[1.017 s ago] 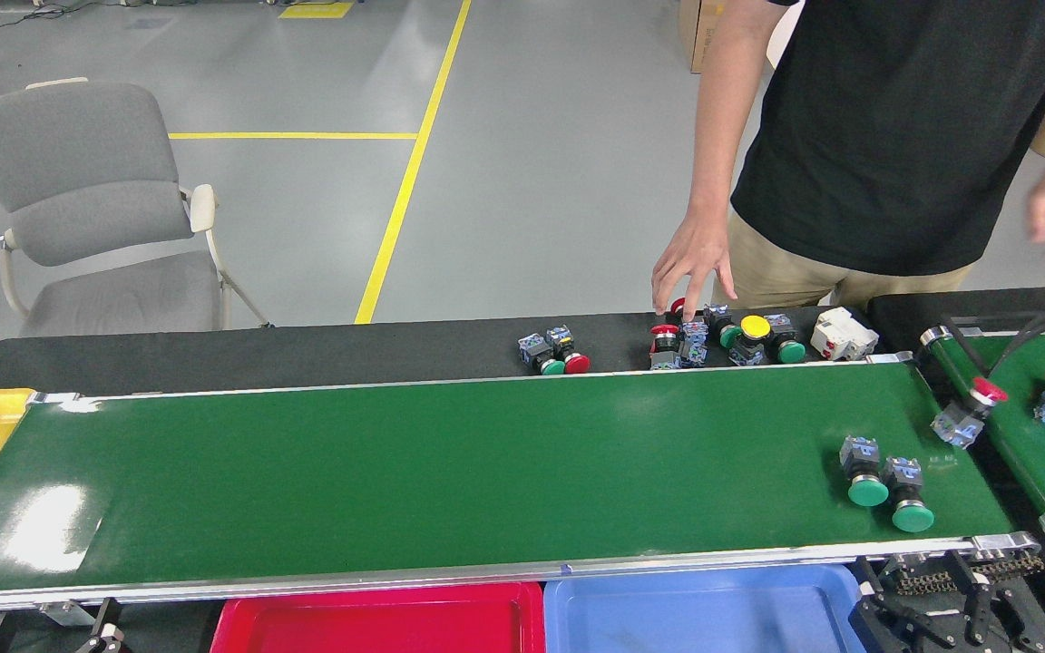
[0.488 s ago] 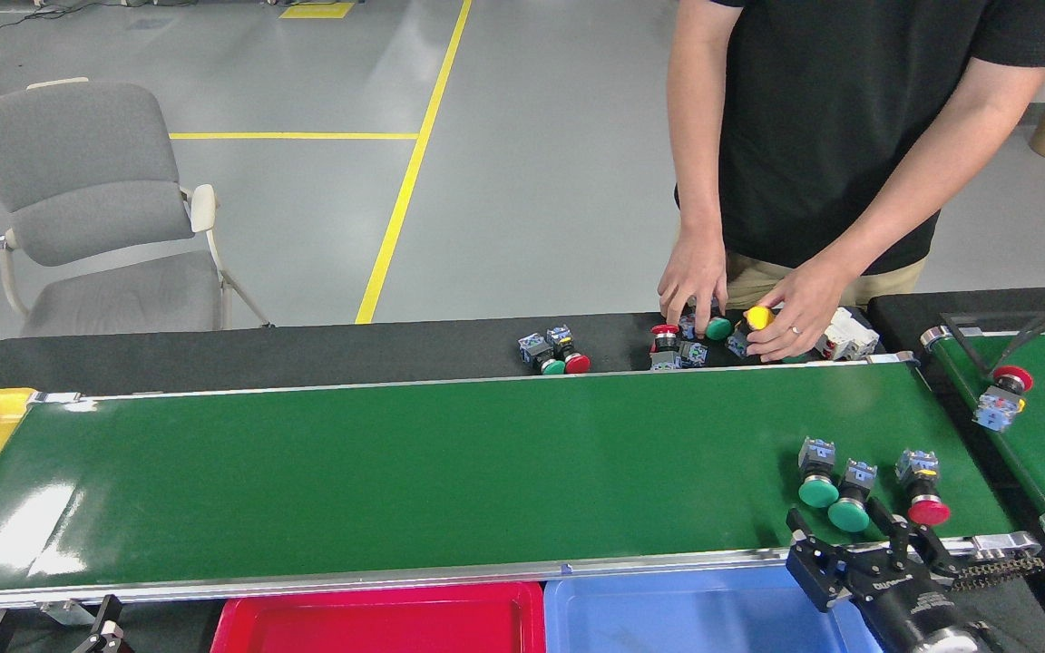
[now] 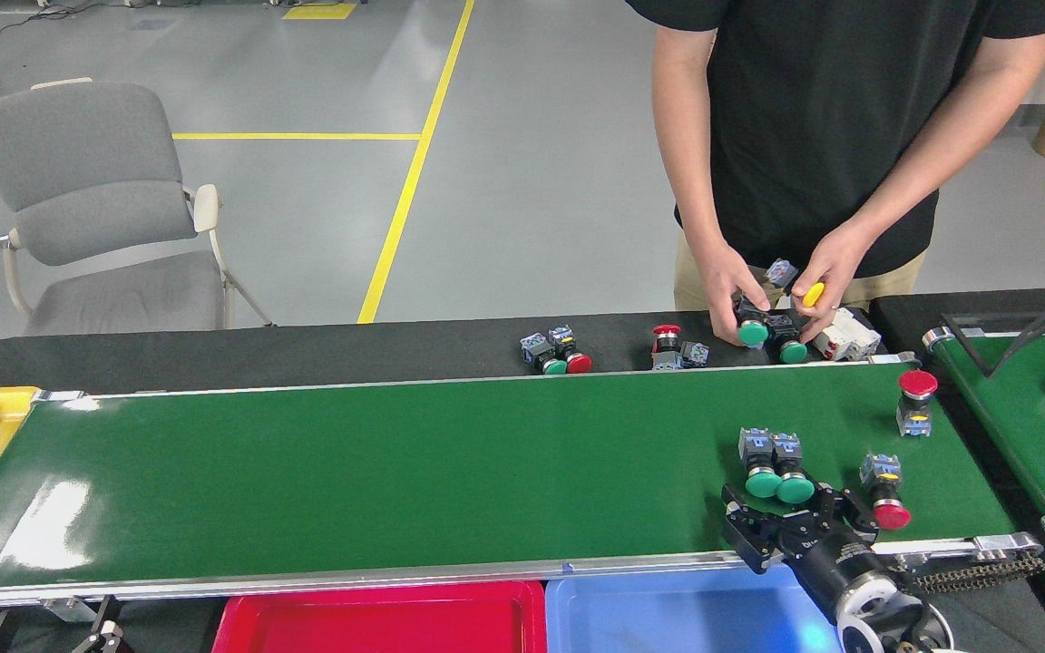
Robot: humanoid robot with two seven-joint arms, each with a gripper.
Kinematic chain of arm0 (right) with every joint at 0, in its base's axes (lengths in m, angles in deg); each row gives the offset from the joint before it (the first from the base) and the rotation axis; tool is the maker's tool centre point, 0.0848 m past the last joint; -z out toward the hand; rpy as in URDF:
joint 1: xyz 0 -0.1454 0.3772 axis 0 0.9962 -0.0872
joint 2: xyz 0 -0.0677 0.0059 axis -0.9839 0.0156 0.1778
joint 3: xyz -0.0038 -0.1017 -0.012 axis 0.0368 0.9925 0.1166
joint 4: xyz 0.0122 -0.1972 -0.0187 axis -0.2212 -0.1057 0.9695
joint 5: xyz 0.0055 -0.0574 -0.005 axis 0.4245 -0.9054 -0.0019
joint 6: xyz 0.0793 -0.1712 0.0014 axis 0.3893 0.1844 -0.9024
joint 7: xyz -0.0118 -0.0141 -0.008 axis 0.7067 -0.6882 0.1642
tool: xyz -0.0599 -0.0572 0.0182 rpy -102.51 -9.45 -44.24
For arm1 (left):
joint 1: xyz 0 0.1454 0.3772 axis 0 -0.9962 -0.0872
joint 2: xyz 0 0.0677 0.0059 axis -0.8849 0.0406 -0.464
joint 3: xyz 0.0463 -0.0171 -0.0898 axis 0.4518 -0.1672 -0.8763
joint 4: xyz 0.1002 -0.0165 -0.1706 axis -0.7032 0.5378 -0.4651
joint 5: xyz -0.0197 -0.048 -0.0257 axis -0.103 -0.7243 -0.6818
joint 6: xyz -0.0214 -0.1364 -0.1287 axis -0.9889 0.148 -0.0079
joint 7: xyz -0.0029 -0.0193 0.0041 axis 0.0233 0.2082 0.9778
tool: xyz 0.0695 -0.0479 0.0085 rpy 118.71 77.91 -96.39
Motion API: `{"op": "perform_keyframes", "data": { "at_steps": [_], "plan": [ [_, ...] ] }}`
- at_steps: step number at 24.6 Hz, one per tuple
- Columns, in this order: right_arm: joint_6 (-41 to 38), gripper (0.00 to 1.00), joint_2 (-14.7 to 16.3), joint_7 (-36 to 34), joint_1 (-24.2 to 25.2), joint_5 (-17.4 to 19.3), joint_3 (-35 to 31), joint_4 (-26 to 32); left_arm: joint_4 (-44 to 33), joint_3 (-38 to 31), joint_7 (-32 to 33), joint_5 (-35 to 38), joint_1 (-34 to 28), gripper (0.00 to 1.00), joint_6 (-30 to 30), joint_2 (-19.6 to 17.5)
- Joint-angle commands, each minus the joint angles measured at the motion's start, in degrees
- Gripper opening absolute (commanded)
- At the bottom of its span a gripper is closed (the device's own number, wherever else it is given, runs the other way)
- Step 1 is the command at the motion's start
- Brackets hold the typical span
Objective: Pick switch part from conveyor to tray
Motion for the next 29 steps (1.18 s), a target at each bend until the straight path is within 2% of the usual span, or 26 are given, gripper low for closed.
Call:
{"op": "perform_keyframes", "data": {
  "at_steps": [1, 2, 3, 6, 7, 8, 11, 15, 19, 21, 24, 25, 26, 27, 29],
  "plan": [
    [-0.11, 1.0, -0.45, 0.06, -1.56, 0.21, -0.07, -0.37, -0.35, -0.11, -0.31, 0.14, 0.42, 1.0, 0.08, -0.69],
    [-0.2, 0.96, -0.71, 0.06, -1.91, 0.21, -0.07, -0.46, -0.35, -0.11, -0.31, 0.14, 0.42, 1.0, 0.17, -0.69],
    [-0.29, 0.87, -0.8, 0.06, -2.0, 0.21, 0.02, -0.46, -0.35, -0.11, -0.31, 0.05, 0.42, 1.0, 0.17, -0.69],
    [-0.9, 0.3, -0.45, 0.06, -2.17, 0.12, 1.43, -0.37, -0.35, -0.11, -0.31, 0.14, 0.42, 1.0, 0.08, -0.69],
    [-0.9, 0.18, -0.45, 0.06, -2.17, 0.21, 1.69, -0.37, -0.35, -0.11, -0.31, 0.06, 0.51, 1.0, 0.17, -0.69],
    [-0.91, 0.13, -0.45, 0.06, -2.17, 0.21, 1.78, -0.28, -0.35, -0.11, -0.31, 0.05, 0.6, 1.0, 0.08, -0.69],
    [-2.4, 0.04, -0.27, -0.02, -2.08, 0.21, 1.87, 0.24, -0.44, 0.42, -0.31, 0.14, 0.77, 1.0, 0.17, -0.69],
    [-8.55, 0.02, -0.62, -0.02, -2.0, 0.29, 1.87, 2.35, -0.44, 0.68, -0.31, 0.05, 0.77, 1.0, 0.17, -0.78],
    [-18.83, 0.02, -0.89, -0.11, -1.38, 0.21, 3.01, 6.31, -0.53, 0.68, -0.31, 0.05, 0.6, 1.0, 0.17, -0.78],
    [-27.09, 0.02, -1.59, -0.38, -0.86, 0.21, 7.84, 8.59, -0.35, 0.68, -0.31, 0.14, 0.6, 1.0, 0.69, -0.78],
    [-28.06, 0.04, -2.73, -0.46, -0.41, -0.15, 17.25, 9.47, -0.44, 0.68, -0.31, 0.23, 0.95, 1.0, 2.28, -0.69],
    [-28.06, 0.18, -3.08, -0.46, -0.41, -0.59, 20.68, 9.12, -0.53, 0.68, -0.31, 0.23, 1.04, 1.0, 2.28, -0.69],
    [-28.06, 0.64, -3.79, -0.46, -0.41, -0.67, 23.84, 8.51, -0.79, 0.77, -0.31, 0.05, 1.21, 1.0, 1.93, -0.69],
    [-28.06, 1.0, -4.93, -0.55, -0.41, -0.59, 25.86, 7.8, -0.88, 0.86, -0.31, 0.05, 1.21, 1.0, 1.75, -0.87],
    [-28.06, 1.0, -6.51, -0.64, -0.15, -0.5, 26.74, 7.1, -0.97, 2.09, -0.31, 0.05, 1.39, 1.0, 1.75, -1.13]
  ]
}}
